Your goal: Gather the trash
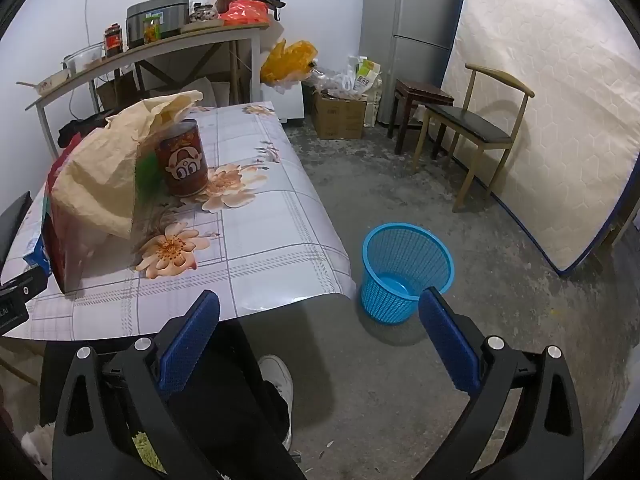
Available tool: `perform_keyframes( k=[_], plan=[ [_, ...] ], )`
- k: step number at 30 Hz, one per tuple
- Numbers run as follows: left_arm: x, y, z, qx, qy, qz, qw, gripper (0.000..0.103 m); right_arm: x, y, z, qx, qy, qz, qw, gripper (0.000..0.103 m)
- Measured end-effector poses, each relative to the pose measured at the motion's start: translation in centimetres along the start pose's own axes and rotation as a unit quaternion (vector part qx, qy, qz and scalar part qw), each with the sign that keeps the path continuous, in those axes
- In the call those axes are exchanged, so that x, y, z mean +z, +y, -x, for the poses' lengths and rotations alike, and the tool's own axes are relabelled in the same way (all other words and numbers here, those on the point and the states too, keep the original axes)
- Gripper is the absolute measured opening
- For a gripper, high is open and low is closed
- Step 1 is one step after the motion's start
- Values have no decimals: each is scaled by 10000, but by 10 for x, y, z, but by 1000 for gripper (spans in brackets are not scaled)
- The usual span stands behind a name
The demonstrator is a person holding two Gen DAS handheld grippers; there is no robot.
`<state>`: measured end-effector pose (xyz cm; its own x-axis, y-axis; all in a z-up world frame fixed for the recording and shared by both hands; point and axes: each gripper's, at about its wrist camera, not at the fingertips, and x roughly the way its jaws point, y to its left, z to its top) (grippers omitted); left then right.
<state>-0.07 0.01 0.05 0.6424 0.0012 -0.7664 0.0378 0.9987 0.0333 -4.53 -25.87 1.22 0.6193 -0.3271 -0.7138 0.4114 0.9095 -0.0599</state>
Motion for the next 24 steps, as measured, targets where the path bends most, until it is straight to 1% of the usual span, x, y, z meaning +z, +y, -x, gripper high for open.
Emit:
perform_keyframes(
  k=[5,6,24],
  plan=[
    [-3,-1,4,17,-19,16,10000,94,0,0,0,13,-19,-8,10000,97],
    [0,0,-1,-45,84,10,10000,94,0,0,0,14,-22,-11,10000,97],
    [-2,0,-3,-24,80,4,10000,95,1,0,-1,46,-18,-42,10000,97]
  ],
)
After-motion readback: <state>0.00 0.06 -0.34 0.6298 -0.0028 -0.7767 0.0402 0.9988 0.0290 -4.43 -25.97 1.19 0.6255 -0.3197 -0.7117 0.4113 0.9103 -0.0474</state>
